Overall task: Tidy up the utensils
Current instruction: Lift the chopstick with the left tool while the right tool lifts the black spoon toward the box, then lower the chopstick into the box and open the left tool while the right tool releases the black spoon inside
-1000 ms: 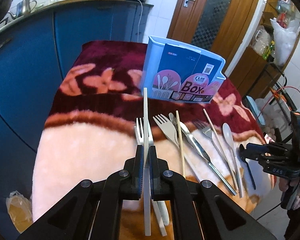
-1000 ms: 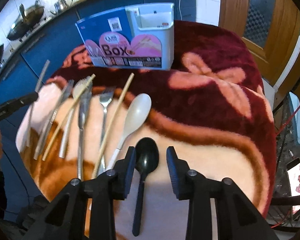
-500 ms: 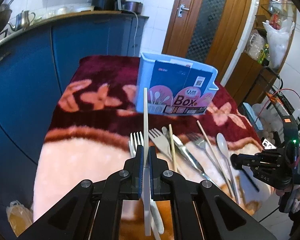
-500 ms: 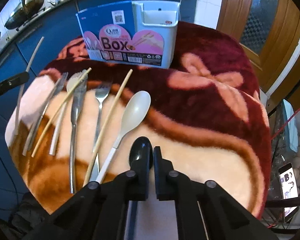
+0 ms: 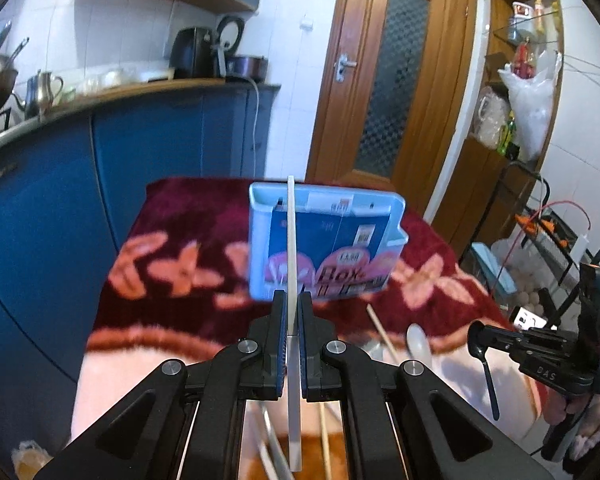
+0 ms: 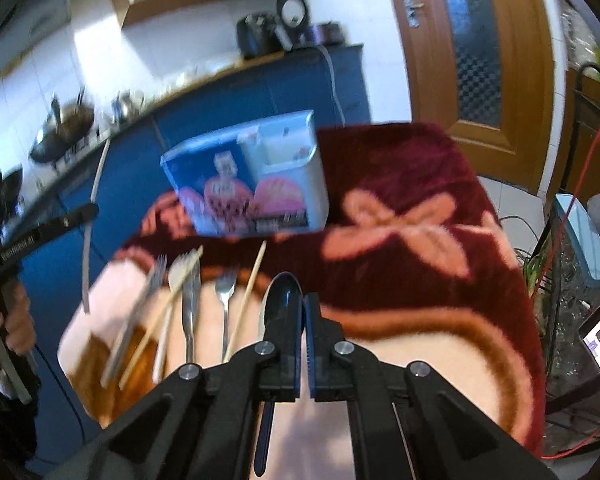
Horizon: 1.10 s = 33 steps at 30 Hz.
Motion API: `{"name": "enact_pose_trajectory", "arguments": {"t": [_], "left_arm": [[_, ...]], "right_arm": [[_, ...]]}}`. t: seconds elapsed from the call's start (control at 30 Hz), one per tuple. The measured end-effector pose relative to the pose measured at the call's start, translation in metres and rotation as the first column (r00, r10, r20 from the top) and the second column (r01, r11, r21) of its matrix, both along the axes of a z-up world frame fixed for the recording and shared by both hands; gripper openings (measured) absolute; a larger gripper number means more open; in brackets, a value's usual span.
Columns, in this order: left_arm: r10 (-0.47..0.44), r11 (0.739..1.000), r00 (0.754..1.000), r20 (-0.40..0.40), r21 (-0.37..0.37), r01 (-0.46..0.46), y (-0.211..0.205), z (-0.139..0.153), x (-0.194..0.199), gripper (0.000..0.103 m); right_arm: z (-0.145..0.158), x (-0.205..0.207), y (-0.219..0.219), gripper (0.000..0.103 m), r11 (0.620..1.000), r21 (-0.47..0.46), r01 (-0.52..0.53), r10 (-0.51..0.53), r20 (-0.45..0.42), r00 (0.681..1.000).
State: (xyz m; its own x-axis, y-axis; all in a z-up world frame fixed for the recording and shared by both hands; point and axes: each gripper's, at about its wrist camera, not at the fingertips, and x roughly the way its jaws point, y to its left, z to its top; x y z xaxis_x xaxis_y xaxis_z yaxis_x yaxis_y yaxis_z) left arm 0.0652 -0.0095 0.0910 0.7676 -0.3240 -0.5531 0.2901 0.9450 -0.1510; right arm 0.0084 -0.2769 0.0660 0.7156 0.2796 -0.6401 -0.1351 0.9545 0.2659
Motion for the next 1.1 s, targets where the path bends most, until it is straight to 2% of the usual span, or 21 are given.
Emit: {"name": "enact_pose_trajectory", "arguments": {"t": [0.2,0.53,0.7,0.83,0.97,1.1], "left_arm": [[0.027,0.998,0.999,0.024,-0.062,-0.025,-0.001,0.011,0.020,0.005],[0.077,0.988,0.989,0.123,-0.144,-0.059,-0.003,0.038,0.065,0.005],[0.104,0.982,0.974,0.204,-0.178,-0.067,-0.007,0.054,0.085,0.005],[0.142,0.976,0.953,0.269,-0.202,-0.088,-0.009,0.063,0.097,0.005],[0.184,0.969,0.937,0.296,-0.214,-0.122,-0.012,0.060,0.112,0.005],[0.198,0.972,0.926,0.322,-0.190,-0.142,-0.020,0.048,0.124,0.005]], "right_arm": [[0.023,0.012,-0.014,0.003,0.997,0.056,0.057,-0.064,0.142,0.988],[0.046,0.051,-0.002,0.003,0.996,0.062,0.064,-0.079,0.265,0.961],[0.057,0.069,0.008,0.003,0.997,0.028,0.067,-0.072,0.320,0.945],[0.072,0.083,0.017,0.003,0.997,-0.011,0.075,-0.065,0.388,0.920],[0.077,0.099,0.025,0.003,0.994,-0.044,0.100,-0.071,0.434,0.898],[0.074,0.119,0.028,0.003,0.992,-0.034,0.124,-0.095,0.453,0.887]]}}
